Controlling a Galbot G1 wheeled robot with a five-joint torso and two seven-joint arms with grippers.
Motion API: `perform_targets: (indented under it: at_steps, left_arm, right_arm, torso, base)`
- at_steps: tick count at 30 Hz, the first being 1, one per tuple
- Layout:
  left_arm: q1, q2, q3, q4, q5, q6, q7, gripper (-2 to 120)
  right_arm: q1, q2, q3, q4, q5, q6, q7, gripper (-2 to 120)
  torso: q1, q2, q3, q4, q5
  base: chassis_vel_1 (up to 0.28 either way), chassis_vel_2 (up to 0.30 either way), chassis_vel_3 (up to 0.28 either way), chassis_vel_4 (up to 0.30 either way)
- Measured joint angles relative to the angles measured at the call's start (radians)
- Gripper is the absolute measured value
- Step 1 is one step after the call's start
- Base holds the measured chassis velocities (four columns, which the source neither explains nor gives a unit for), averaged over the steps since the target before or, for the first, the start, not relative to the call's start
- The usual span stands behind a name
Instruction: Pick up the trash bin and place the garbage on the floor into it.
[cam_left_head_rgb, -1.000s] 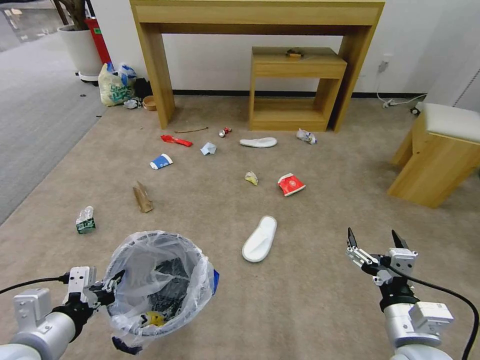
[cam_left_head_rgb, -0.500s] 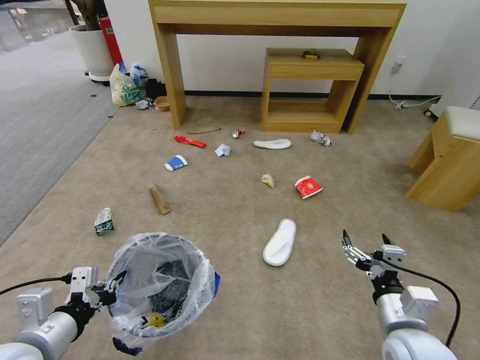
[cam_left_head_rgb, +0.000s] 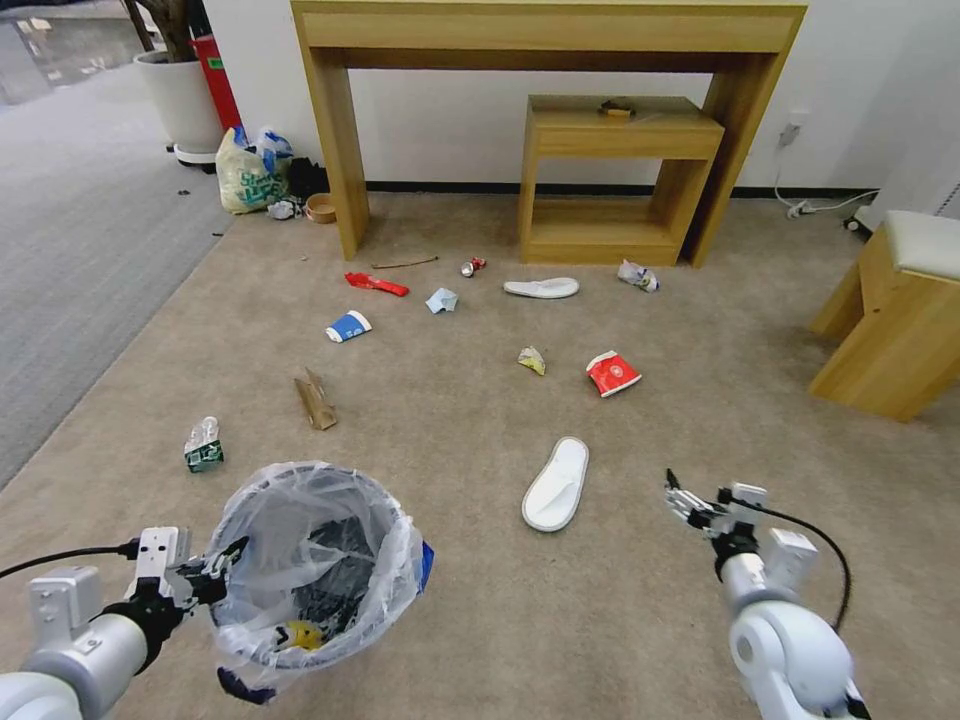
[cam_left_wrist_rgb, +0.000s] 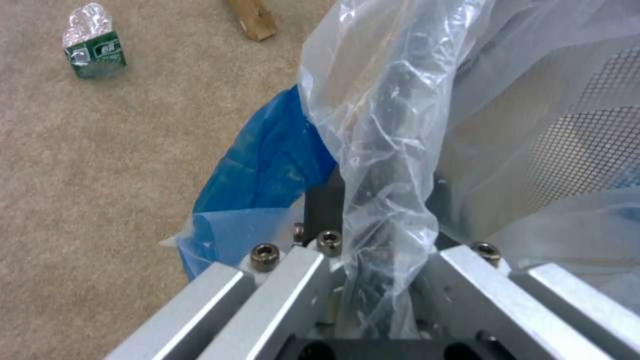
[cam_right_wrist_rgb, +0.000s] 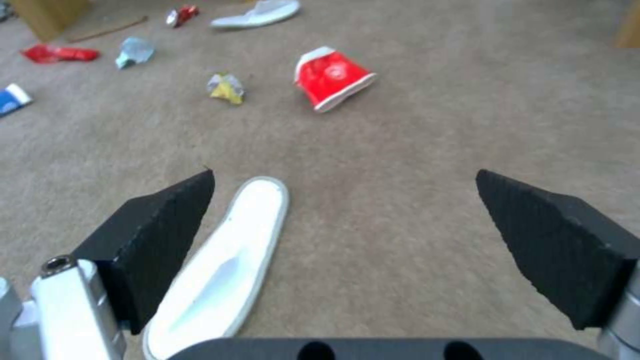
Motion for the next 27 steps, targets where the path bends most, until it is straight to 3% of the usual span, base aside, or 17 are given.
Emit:
perform_targets:
  at_steps: [7,13,15,17,27]
  left_arm:
    - [0.011,-0.002,-0.002,-0.004,0.011,0.000,0.002,0]
    - [0.009,-0.001,0.000,-0.004,0.018,0.000,-0.003,0]
    - [0.009,-0.001,0.000,-0.004,0.018,0.000,-0.003,0]
    - [0.010,0.008,0.000,-0.007,0.020,0.000,-0.011,0]
    - [-0.015,0.002,0.004,-0.024,0.022,0.000,-0.028,0]
  right_arm:
    - [0.157,-0.034,-0.113,-0.169,0.004,0.001,-0.002,100]
    - [0.307,-0.005,-0.268,-0.372,0.002,0.006,-0.001,100]
    - [0.307,-0.005,-0.268,-0.372,0.002,0.006,-0.001,100]
    - [0.381,0.027,-0.343,-0.483,0.000,0.002,-0.002,100]
    - [0.499,0.109,-0.392,-0.692,0.030,-0.071,0.082,100]
  torso:
    - [0.000,0.000,0.000,0.0001,-0.0002]
    - [0.000,0.000,0.000,0.0000,-0.0001]
    - [0.000,0.000,0.000,0.0000,-0.0001]
    - [0.000,0.000,0.000,0.0000,-0.0008]
    - [0.000,0.000,0.000,-0.0001,-0.0001]
  base:
    - [0.000,0.000,0.000,0.000]
    - [0.000,0.000,0.000,0.000]
    - [0.000,0.000,0.000,0.000]
    - [0.000,0.000,0.000,0.000]
    - [0.000,0.000,0.000,0.000]
